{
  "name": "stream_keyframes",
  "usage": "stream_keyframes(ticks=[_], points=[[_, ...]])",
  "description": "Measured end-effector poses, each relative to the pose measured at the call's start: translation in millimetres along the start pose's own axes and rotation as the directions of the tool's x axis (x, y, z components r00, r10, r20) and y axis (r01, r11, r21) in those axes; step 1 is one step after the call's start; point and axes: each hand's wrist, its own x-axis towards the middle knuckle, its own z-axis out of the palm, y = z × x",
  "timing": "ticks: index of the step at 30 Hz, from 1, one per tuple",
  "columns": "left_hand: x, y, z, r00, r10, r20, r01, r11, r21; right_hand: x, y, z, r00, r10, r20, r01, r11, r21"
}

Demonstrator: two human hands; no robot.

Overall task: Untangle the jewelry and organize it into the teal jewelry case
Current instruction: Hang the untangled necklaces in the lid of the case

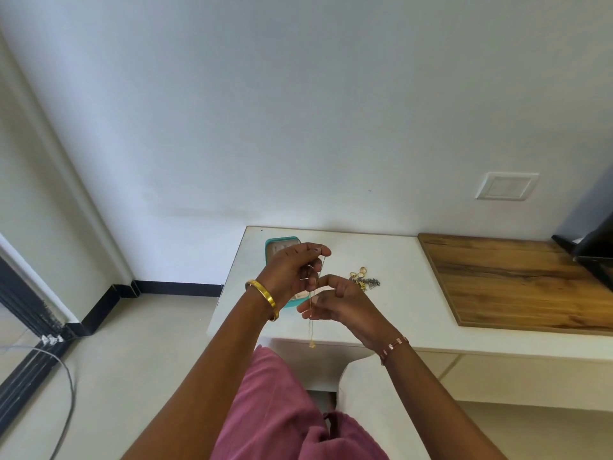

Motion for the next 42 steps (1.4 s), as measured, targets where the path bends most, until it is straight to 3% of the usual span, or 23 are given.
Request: stream_keyframes(ticks=[9,17,20,24,26,31,35,42], points=[[-2,-1,-2,1.000,0.003,-0.019,-0.002,1.000,0.026,-4,-2,-2,0.999,0.018,0.040,-0.020,0.999,0.049],[0,-1,0,0.996,0.053,-0.065,-0.038,0.977,0.212,2,-1,-3,0.979,-0.084,-0.184,0.039,0.971,-0.237],[0,-3,-1,0.990,0.084,-0.112,-0.051,0.962,0.266,0,0,-7,0.960,-0.121,-0.252,0.080,0.983,-0.167],[1,-4,-2,0.986,0.108,-0.126,-0.066,0.951,0.301,-5,-1,-9,0.982,-0.045,-0.184,0.071,0.987,0.142],[2,-4,-1,0.988,0.105,-0.114,-0.072,0.962,0.265,-4,0,-8,0.991,0.012,-0.137,0.017,0.978,0.207],[0,-3,4,0.993,0.090,-0.070,-0.083,0.991,0.102,-3,-1,0,0.995,0.091,-0.030,-0.090,0.995,0.053],[-1,-3,1,0.996,0.061,-0.061,-0.065,0.995,-0.077,-5,-3,1,0.997,0.072,0.009,-0.072,0.997,-0.042],[-1,-7,-10,0.991,0.010,-0.135,-0.029,0.989,-0.142,-8,-9,-4,0.998,0.062,0.015,-0.061,0.997,-0.050]])
